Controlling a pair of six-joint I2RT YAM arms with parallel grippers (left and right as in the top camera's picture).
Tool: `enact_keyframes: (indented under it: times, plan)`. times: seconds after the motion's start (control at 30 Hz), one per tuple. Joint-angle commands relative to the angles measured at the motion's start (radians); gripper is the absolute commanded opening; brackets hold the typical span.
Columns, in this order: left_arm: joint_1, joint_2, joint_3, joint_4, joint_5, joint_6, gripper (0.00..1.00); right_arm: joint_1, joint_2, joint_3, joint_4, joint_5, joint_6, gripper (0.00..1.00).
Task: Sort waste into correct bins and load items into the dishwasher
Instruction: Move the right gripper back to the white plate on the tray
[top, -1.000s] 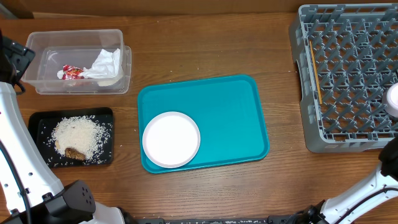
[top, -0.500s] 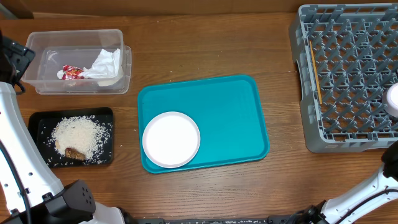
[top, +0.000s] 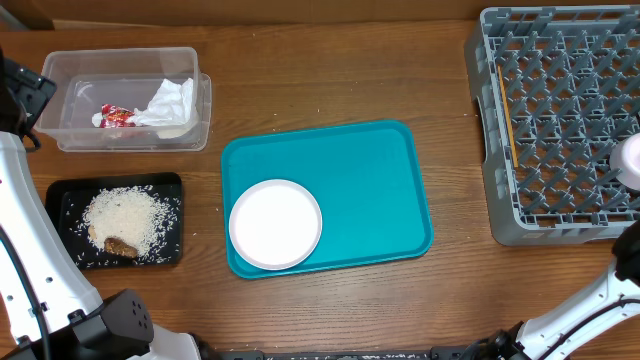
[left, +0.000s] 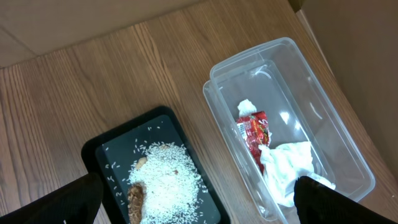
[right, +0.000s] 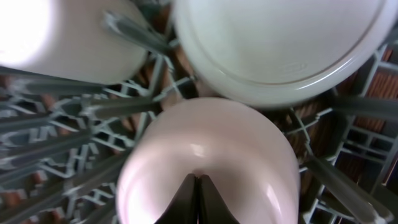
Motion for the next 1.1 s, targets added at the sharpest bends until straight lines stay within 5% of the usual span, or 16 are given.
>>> enact_keyframes:
  times: [0.0, 0.43, 0.53, 0.57, 0.63, 0.67, 0.8, 1.07]
  plan:
    - [-0.002, 0.008, 0.004, 0.0, -0.01, -0.018, 1.0, -0.001, 0.045, 0.003, -0.004, 0.024, -0.006, 0.04]
    - [-0.002, 0.008, 0.004, 0.0, -0.01, -0.018, 1.0, 0.0, -0.13, 0.094, -0.07, -0.116, -0.006, 0.04]
    - [-0.002, 0.008, 0.004, 0.0, -0.01, -0.018, 1.0, 0.0, -0.209, 0.101, -0.076, -0.254, -0.011, 0.18]
    - [-0.002, 0.008, 0.004, 0.0, -0.01, -0.018, 1.0, 0.0, -0.231, 0.101, -0.077, -0.315, -0.032, 0.35]
    - [-0.002, 0.008, 0.004, 0.0, -0.01, -0.018, 1.0, 0.002, -0.274, 0.101, -0.085, -0.472, -0.1, 0.95]
    - [-0.002, 0.008, 0.004, 0.0, -0.01, -0.018, 1.0, 0.003, -0.291, 0.101, -0.098, -0.549, -0.13, 1.0]
    - [-0.002, 0.008, 0.004, 0.0, -0.011, -0.018, 1.0, 0.032, -0.348, 0.101, -0.218, -0.766, -0.195, 1.0]
    - [-0.002, 0.008, 0.004, 0.0, -0.01, -0.018, 1.0, 0.302, -0.375, 0.099, -0.569, -0.739, -0.434, 1.0]
